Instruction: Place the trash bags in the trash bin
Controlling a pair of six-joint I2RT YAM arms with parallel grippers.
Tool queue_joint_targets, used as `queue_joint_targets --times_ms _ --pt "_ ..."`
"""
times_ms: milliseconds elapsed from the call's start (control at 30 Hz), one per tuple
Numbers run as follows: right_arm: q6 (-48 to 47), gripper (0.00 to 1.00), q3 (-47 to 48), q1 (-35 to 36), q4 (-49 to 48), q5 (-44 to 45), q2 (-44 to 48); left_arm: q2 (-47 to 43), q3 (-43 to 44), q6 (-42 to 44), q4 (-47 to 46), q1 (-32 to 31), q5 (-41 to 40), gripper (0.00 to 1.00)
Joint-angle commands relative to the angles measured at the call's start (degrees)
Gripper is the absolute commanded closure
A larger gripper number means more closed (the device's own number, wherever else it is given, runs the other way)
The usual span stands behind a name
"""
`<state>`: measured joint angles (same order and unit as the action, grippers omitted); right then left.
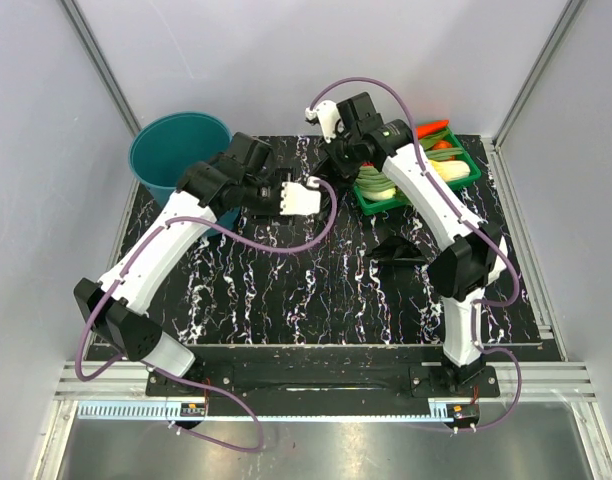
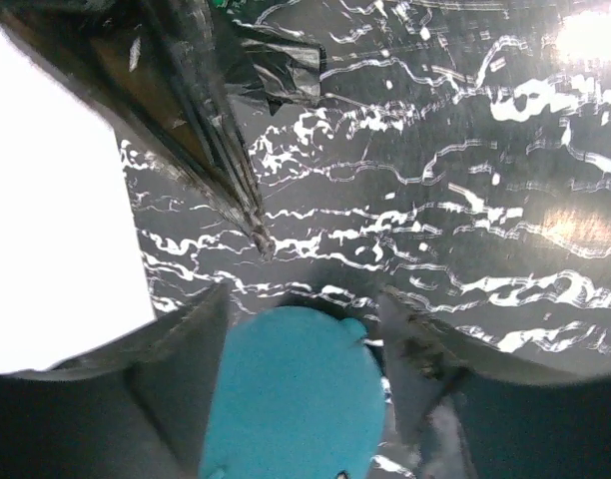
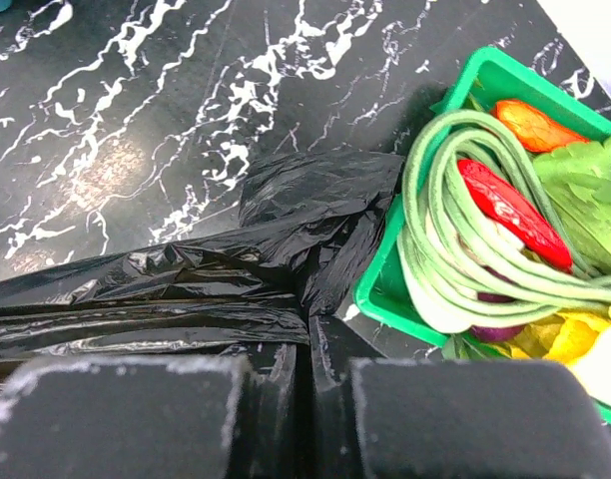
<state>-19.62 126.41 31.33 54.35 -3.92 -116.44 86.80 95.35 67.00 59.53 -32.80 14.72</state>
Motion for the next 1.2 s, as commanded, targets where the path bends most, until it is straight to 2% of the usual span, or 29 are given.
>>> queue_joint_targets --times_ms 0,100,233,400,533,800,1167 --pt "2.04 0.92 -0.28 -0.66 -1.17 3.57 4.38 -0.41 1.32 -11.87 -10.03 0.98 2.77 0.22" --pt "2.48 0.92 -3.61 -0.05 -4.15 6.55 6.22 -0.32 2.64 -20.91 -15.12 2.73 4.7 0.11" --pt "3.88 0.92 -7.4 0.66 -8.46 8.84 8.42 0.29 3.44 -35.68 -22.77 5.81 8.74 0.05" --pt "5.2 0.92 -9.69 1.8 -11.19 9.72 9.57 1.87 3.52 -50.71 -29.55 7.04 14.54 0.02" --pt "6.34 0.92 -9.69 2.15 -11.28 10.08 9.39 3.98 3.62 -59.25 -33.85 7.22 17.27 0.01" --pt "7.75 0.92 -9.34 2.24 -11.46 9.72 9.48 6.0 1.6 -63.93 -38.43 7.31 13.59 0.01" --pt "9.86 0.92 -8.55 2.42 -11.46 9.02 9.57 6.09 -4.56 -64.19 -43.88 6.78 9.19 0.11"
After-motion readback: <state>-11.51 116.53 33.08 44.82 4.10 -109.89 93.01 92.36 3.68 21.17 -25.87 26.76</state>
